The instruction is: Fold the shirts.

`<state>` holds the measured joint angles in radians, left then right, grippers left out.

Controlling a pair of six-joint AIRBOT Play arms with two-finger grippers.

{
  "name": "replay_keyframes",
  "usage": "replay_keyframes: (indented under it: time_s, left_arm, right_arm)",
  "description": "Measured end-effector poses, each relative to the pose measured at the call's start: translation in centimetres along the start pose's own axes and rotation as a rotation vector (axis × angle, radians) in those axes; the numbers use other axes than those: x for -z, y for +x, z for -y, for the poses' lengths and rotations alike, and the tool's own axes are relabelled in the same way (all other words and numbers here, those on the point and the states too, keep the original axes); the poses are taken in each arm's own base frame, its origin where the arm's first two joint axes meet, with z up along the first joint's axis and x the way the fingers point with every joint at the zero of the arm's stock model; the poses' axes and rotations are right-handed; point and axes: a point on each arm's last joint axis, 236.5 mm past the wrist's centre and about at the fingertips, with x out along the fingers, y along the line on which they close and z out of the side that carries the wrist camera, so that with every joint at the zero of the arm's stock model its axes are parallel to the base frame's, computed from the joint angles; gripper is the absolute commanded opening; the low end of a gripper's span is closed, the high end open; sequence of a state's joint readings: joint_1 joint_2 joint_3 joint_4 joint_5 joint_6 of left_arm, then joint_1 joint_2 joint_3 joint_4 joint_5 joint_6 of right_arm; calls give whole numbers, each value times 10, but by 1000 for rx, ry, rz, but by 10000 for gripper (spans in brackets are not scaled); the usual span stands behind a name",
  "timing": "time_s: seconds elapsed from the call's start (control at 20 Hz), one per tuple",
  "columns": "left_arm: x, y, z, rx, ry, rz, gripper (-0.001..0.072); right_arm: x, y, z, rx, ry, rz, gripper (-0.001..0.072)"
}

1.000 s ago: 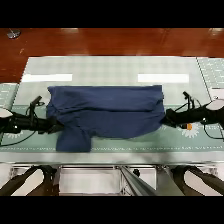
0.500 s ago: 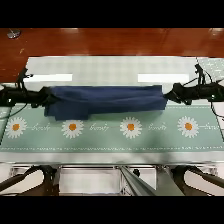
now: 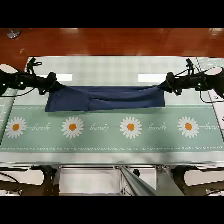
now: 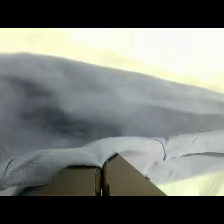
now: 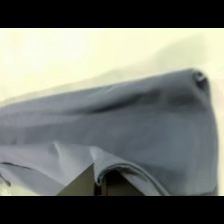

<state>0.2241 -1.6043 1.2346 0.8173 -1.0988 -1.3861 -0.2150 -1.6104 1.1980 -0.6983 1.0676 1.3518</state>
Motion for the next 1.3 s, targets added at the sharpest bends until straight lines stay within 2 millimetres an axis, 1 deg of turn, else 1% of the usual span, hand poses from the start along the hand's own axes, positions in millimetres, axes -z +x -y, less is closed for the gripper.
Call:
replay_keyframes:
  time_s: [0.05,0.1,0.15,0.25,0.3,0.35,0.4,0.45,0.55,0.65,0.75,0.8,0.9,0.95,1.0,1.05,1.1,1.15,1.2,1.25,1.3]
  left_arm:
    - [-2,3,-3,-3,-5,1,169]
    - [-5,5,-4,-4,-10,8,617]
    - [-7,7,-5,-4,-13,11,703]
    - [-4,3,-5,-2,18,-21,702]
    - [-3,-2,-8,-13,39,-41,702]
    - [-1,-12,-17,-42,55,-68,702]
    - [0,-23,-29,-77,56,-82,702]
    - [4,-36,-40,-107,45,-106,702]
    - [12,-61,-60,-159,12,-104,702]
    - [21,-78,-67,-176,-4,-54,702]
    - [31,-84,-54,-138,16,28,702]
    - [39,-84,-45,-118,36,59,702]
    - [54,-79,-21,-65,75,103,702]
    - [65,-74,-12,-48,98,103,702]
    - [74,-67,0,-28,122,100,702]
    - [84,-59,10,-11,145,84,702]
    - [94,-50,20,0,174,67,700]
    - [101,-42,29,11,198,54,684]
    - [109,-34,38,20,225,40,362]
    - [116,-28,46,28,248,26,34]
    - [121,-22,52,36,268,17,23]
  right_arm:
    - [-3,3,3,-1,12,2,333]
    - [-4,6,4,-1,21,2,644]
    - [-6,8,6,0,22,2,622]
    - [-8,6,3,-12,-10,-6,622]
    - [-8,3,2,-11,-31,-16,622]
    - [-8,-2,4,-4,-46,-29,622]
    - [-9,-8,11,16,-52,-40,622]
    - [-8,-13,21,44,-43,-55,622]
    - [-1,-22,47,125,-9,-92,622]
    - [7,-25,65,184,16,-123,621]
    - [14,-20,75,211,33,-153,617]
    - [17,-15,75,210,38,-167,617]
    - [24,-1,70,196,37,-197,617]
    - [28,6,65,189,32,-210,617]
    - [32,14,59,178,27,-223,614]
    - [36,22,53,171,22,-236,516]
    - [39,29,51,175,10,-243,232]
    - [41,34,51,186,4,-247,31]
    - [43,37,50,196,-8,-255,32]
    - [43,37,44,187,-19,-258,32]
    - [44,34,37,178,-32,-267,31]
